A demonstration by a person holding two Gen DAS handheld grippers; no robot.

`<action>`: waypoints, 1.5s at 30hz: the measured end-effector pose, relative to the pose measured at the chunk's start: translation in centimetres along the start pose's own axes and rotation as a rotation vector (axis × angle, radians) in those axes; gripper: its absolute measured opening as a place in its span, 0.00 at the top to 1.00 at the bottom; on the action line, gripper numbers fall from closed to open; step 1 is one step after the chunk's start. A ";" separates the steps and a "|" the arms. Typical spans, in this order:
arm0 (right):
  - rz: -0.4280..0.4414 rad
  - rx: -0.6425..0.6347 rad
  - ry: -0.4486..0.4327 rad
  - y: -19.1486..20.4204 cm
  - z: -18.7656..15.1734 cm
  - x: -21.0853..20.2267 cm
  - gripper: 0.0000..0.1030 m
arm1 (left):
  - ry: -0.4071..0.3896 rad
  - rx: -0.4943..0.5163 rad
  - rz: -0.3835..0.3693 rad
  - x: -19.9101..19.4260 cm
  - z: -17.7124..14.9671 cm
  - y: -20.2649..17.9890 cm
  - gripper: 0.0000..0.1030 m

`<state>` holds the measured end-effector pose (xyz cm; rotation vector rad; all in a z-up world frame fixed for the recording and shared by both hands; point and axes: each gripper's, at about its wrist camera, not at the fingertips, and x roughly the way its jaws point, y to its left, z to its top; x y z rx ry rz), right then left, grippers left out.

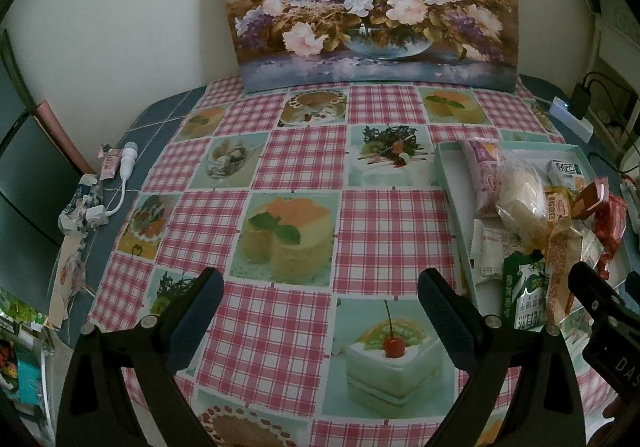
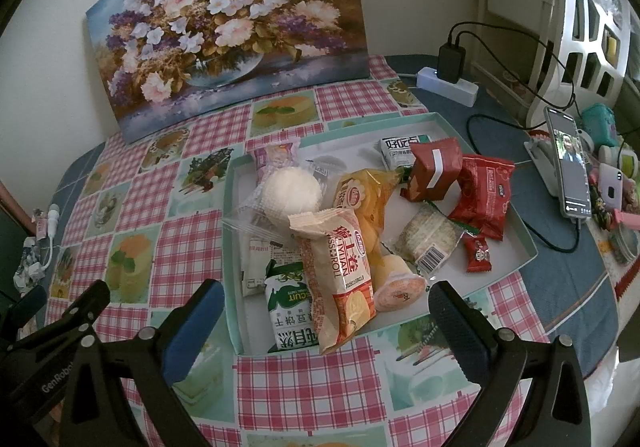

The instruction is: Organize snacks

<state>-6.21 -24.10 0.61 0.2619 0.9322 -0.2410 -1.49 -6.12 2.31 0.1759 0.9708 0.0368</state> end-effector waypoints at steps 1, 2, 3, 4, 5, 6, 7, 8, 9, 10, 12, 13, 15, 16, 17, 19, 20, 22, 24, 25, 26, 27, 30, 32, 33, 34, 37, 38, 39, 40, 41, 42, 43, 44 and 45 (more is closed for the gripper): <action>0.000 0.000 0.001 0.0 0.0 0.0 0.00 | 0.000 0.000 0.000 0.0 0.0 0.0 0.05; 0.000 -0.001 0.000 0.0 0.0 0.0 0.00 | 0.001 0.000 0.000 0.0 0.0 0.0 0.05; 0.000 -0.001 0.000 0.0 0.0 0.0 0.00 | 0.001 0.000 0.000 0.0 0.0 0.0 0.05; 0.000 -0.001 0.000 0.0 0.0 0.0 0.00 | 0.001 0.000 0.000 0.0 0.0 0.0 0.05; 0.000 -0.001 0.000 0.0 0.0 0.0 0.00 | 0.000 0.001 0.000 0.0 0.0 0.0 0.05; 0.000 0.000 0.001 0.0 0.0 0.0 0.00 | 0.000 0.000 0.001 0.0 0.0 0.0 0.05; 0.000 0.000 0.001 0.0 0.0 0.0 0.00 | 0.001 0.000 0.001 0.0 0.0 0.0 0.05; 0.000 0.000 0.001 0.0 0.0 0.0 0.00 | 0.001 0.000 0.000 0.0 0.0 0.0 0.05; 0.000 0.000 0.001 0.0 0.0 0.0 0.00 | 0.001 0.000 0.001 0.0 0.0 0.0 0.05; 0.000 0.000 0.001 0.0 0.0 0.0 0.00 | 0.001 0.000 0.001 0.0 0.0 0.0 0.05; 0.000 0.000 0.002 0.0 -0.1 0.1 0.00 | 0.001 -0.001 0.001 0.0 0.1 -0.1 0.05; 0.000 0.000 0.003 0.0 0.0 0.1 0.00 | 0.001 -0.001 0.002 0.0 0.1 -0.1 0.05; -0.001 0.000 0.003 0.0 -0.2 0.1 0.00 | 0.002 0.001 0.001 0.1 0.0 -0.1 0.05; -0.001 0.000 0.003 0.0 -0.3 0.1 0.00 | 0.002 0.001 0.002 0.1 0.0 -0.1 0.05; -0.001 0.000 0.003 0.0 -0.3 0.1 0.00 | 0.002 0.002 0.002 0.0 0.0 -0.1 0.05; -0.001 0.001 0.004 0.0 -0.2 0.2 0.00 | 0.002 0.001 0.002 0.1 0.1 -0.1 0.05; -0.001 0.000 0.004 0.0 -0.2 0.2 0.00 | 0.002 0.001 0.002 0.1 0.1 -0.1 0.05; -0.001 0.000 0.004 0.0 -0.1 0.2 0.00 | 0.002 0.001 0.002 0.0 0.1 -0.1 0.05; -0.001 0.000 0.004 0.0 -0.2 0.2 0.00 | 0.002 0.002 0.002 0.0 0.1 -0.1 0.05; -0.001 0.000 0.004 0.0 -0.3 0.1 0.00 | 0.002 0.003 0.001 0.1 0.1 -0.1 0.05; -0.001 0.000 0.005 0.0 -0.2 0.2 0.00 | 0.002 0.004 0.001 0.1 0.0 0.0 0.05; -0.001 0.000 0.005 0.0 -0.2 0.2 0.00 | 0.002 0.004 0.001 0.1 0.0 0.1 0.05; -0.001 0.000 0.005 0.0 -0.2 0.2 0.00 | 0.003 0.006 0.001 0.2 -0.1 0.2 0.05; -0.001 0.000 0.005 0.0 -0.2 0.2 0.00 | 0.003 0.008 0.000 0.2 -0.1 0.3 0.05; -0.001 0.000 0.005 0.0 -0.2 0.2 0.00 | 0.003 0.008 0.000 0.2 -0.2 0.4 0.05; -0.001 0.000 0.005 0.0 -0.2 0.2 0.00 | 0.003 0.008 0.000 0.2 -0.1 0.3 0.05; -0.001 0.000 0.005 0.0 -0.2 0.1 0.00 | 0.003 0.009 0.001 0.2 -0.2 0.4 0.05; -0.001 0.000 0.005 0.0 -0.2 0.2 0.00 | 0.004 0.009 0.001 0.2 -0.2 0.3 0.05; -0.001 0.000 0.005 0.0 -0.1 0.2 0.00 | 0.005 0.008 0.002 0.2 -0.2 0.3 0.05; 0.000 0.000 0.006 0.0 -0.2 0.2 0.00 | 0.006 0.009 0.003 0.3 -0.2 0.4 0.05; -0.001 0.000 0.006 0.0 -0.2 0.2 0.00 | 0.006 0.010 0.004 0.3 -0.2 0.5 0.05; -0.001 0.000 0.006 0.0 -0.2 0.2 0.00 | 0.006 0.010 0.008 0.3 -0.2 0.6 0.05; -0.001 0.000 0.007 0.0 -0.3 0.2 0.00 | 0.000 0.009 0.012 0.2 -0.3 0.7 0.05; -0.001 -0.001 0.008 0.0 -0.4 0.2 0.00 | -0.005 0.009 0.012 0.1 -0.2 0.7 0.05; -0.001 0.000 0.008 0.0 -0.3 0.2 0.00 | -0.009 0.009 0.010 0.0 -0.2 0.6 0.05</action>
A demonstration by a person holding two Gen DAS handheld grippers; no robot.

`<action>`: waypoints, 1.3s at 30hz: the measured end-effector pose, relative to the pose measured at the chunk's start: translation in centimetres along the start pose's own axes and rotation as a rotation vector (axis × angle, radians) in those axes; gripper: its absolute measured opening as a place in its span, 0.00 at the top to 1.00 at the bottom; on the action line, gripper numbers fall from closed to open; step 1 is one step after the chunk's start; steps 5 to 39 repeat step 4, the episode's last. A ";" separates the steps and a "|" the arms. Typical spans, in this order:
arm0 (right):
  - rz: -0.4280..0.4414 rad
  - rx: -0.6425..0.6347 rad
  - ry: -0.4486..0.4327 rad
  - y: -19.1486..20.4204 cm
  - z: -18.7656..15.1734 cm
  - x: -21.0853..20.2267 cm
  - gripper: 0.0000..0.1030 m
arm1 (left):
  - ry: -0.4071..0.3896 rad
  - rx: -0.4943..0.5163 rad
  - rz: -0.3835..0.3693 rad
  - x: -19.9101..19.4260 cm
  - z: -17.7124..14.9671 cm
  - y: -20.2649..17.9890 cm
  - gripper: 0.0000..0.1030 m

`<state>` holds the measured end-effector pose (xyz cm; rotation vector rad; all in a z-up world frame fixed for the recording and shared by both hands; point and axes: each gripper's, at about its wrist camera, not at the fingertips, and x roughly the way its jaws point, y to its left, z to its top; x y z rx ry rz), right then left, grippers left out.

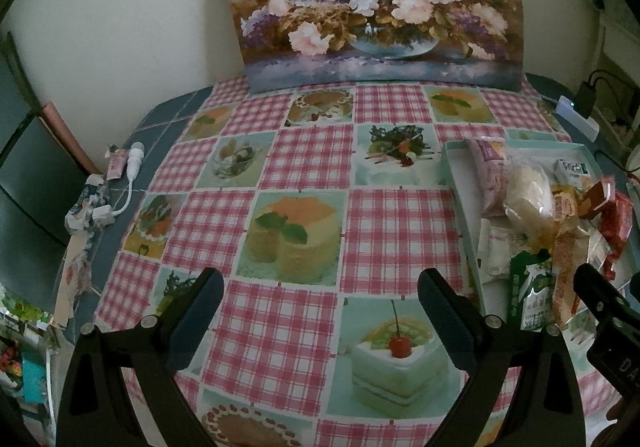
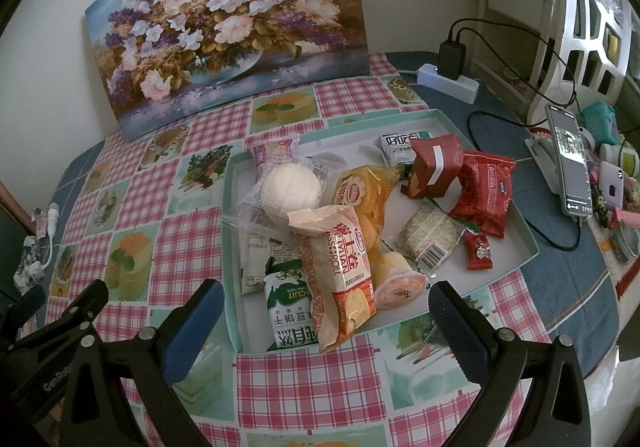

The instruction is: Organize snacks

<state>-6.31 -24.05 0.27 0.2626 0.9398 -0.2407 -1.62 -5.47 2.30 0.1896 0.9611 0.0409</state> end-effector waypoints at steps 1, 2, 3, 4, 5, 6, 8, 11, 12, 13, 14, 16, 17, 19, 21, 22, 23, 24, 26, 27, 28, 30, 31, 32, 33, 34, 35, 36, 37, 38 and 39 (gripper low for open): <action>0.000 0.000 0.000 0.0 0.0 0.0 0.00 | -0.004 0.000 -0.001 -0.1 0.0 0.0 0.05; 0.000 0.001 0.000 0.0 0.0 0.0 0.00 | -0.004 0.001 -0.002 -0.1 0.0 0.0 0.05; 0.000 0.001 0.001 0.0 -0.1 0.0 0.00 | -0.002 0.002 -0.005 -0.1 0.0 0.0 0.05; 0.000 0.000 0.001 0.0 0.0 0.0 0.00 | 0.001 0.004 -0.008 0.0 0.0 -0.1 0.05; 0.000 0.000 0.001 0.0 0.0 0.0 0.00 | 0.001 0.004 -0.008 0.0 0.0 -0.1 0.05; 0.000 0.000 0.001 0.0 0.0 0.0 0.00 | 0.001 0.004 -0.008 0.0 0.0 -0.1 0.05; 0.000 0.000 0.001 0.0 0.0 0.0 0.00 | 0.001 0.004 -0.008 0.0 0.0 -0.1 0.05; 0.000 0.000 0.001 0.0 0.0 0.0 0.00 | 0.001 0.004 -0.008 0.0 0.0 -0.1 0.05; 0.000 0.000 0.001 0.0 0.0 0.0 0.00 | 0.001 0.004 -0.008 0.0 0.0 -0.1 0.05; 0.000 0.000 0.001 0.0 0.0 0.0 0.00 | 0.001 0.004 -0.008 0.0 0.0 -0.1 0.05; 0.000 0.000 0.001 0.0 0.0 0.0 0.00 | 0.001 0.004 -0.008 0.0 0.0 -0.1 0.05; 0.000 0.000 0.001 0.0 0.0 0.0 0.00 | 0.001 0.004 -0.008 0.0 0.0 -0.1 0.05; 0.000 0.000 0.001 0.0 0.0 0.0 0.00 | 0.001 0.004 -0.008 0.0 0.0 -0.1 0.05; 0.000 0.000 0.001 0.0 0.0 0.0 0.00 | 0.001 0.004 -0.008 0.0 0.0 -0.1 0.05; 0.000 0.000 0.001 0.0 0.0 0.0 0.00 | 0.001 0.004 -0.008 0.0 0.0 -0.1 0.05; 0.000 0.000 0.001 0.0 0.0 0.0 0.00 | 0.001 0.004 -0.008 0.0 0.0 -0.1 0.05; 0.000 0.000 0.001 0.0 0.0 0.0 0.00 | 0.001 0.004 -0.008 0.0 0.0 -0.1 0.05; 0.000 0.000 0.001 0.0 0.0 0.0 0.00 | 0.001 0.004 -0.008 0.0 0.0 -0.1 0.05; 0.000 0.000 0.001 0.0 0.0 0.0 0.00 | 0.001 0.004 -0.008 0.0 0.0 -0.1 0.05; 0.000 0.000 0.001 0.0 0.0 0.0 0.00 | 0.001 0.004 -0.008 0.0 0.0 -0.1 0.05; 0.000 0.000 0.001 0.0 0.0 0.0 0.00 | 0.001 0.004 -0.008 0.0 0.0 -0.1 0.05; 0.000 0.000 0.001 0.0 0.0 0.0 0.00 | 0.001 0.004 -0.008 0.0 0.0 -0.1 0.05; 0.000 0.000 0.001 0.0 0.0 0.0 0.00 | 0.001 0.004 -0.008 0.0 0.0 -0.1 0.05; 0.000 0.000 0.001 0.0 0.0 0.0 0.00 | 0.001 0.004 -0.008 0.0 0.0 -0.1 0.05; 0.000 0.000 0.001 0.0 0.0 0.0 0.00 | 0.001 0.004 -0.008 0.0 0.0 -0.1 0.05; 0.000 0.000 0.001 0.0 0.0 0.0 0.00 | 0.001 0.004 -0.008 0.0 0.0 -0.1 0.05; 0.000 0.000 0.001 0.0 0.0 0.0 0.00 | 0.001 0.004 -0.008 0.0 0.0 -0.1 0.05; 0.000 0.000 0.001 0.0 0.0 0.0 0.00 | 0.001 0.004 -0.008 0.0 0.0 -0.1 0.05; 0.000 0.000 0.001 0.0 0.0 0.0 0.00 | 0.001 0.004 -0.008 0.0 0.0 -0.1 0.05; 0.000 0.000 0.001 0.0 0.0 0.0 0.00 | 0.001 0.004 -0.008 0.0 0.0 -0.1 0.05; 0.000 0.000 0.001 0.0 0.0 0.0 0.00 | 0.001 0.004 -0.008 0.0 0.0 -0.1 0.05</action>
